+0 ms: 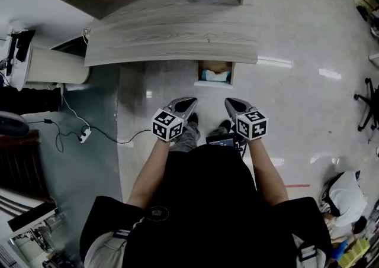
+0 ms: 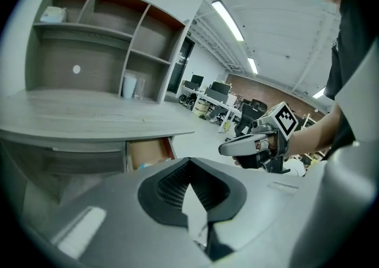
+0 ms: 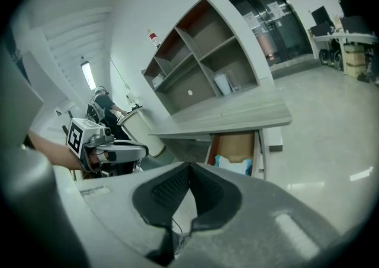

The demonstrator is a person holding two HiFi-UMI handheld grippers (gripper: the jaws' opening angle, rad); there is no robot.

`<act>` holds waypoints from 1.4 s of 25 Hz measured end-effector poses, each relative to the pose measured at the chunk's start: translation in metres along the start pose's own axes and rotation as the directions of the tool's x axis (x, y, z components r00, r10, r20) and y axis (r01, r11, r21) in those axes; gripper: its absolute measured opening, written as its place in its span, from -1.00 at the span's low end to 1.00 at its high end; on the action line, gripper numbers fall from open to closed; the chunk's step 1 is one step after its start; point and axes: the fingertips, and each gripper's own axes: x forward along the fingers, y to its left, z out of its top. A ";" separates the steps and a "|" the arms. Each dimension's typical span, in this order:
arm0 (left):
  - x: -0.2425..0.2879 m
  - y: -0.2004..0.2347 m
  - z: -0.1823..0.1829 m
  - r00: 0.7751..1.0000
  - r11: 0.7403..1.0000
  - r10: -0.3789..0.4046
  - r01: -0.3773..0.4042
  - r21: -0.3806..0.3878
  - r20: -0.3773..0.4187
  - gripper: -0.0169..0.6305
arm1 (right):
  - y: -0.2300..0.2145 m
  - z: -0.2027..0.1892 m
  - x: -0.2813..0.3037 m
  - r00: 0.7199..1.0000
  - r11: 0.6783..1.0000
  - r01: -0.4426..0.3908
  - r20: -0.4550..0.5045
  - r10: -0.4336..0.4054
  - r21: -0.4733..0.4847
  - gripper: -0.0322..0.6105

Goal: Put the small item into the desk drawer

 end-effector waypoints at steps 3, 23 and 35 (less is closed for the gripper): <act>-0.010 0.005 -0.012 1.000 1.000 0.020 -0.020 -0.021 -0.003 -0.94 | 0.007 -0.005 0.006 1.000 1.000 -0.010 -0.010 0.010 -0.004 -0.89; -0.062 -0.026 -0.040 0.983 0.983 -0.173 0.169 0.072 0.056 -0.94 | 0.068 -0.045 -0.020 0.983 0.982 0.181 0.049 -0.179 -0.050 -0.89; -0.113 -0.049 -0.081 0.963 0.958 -0.268 0.263 0.115 0.029 -0.94 | 0.119 -0.083 -0.049 0.940 0.945 0.321 0.137 -0.311 -0.056 -0.89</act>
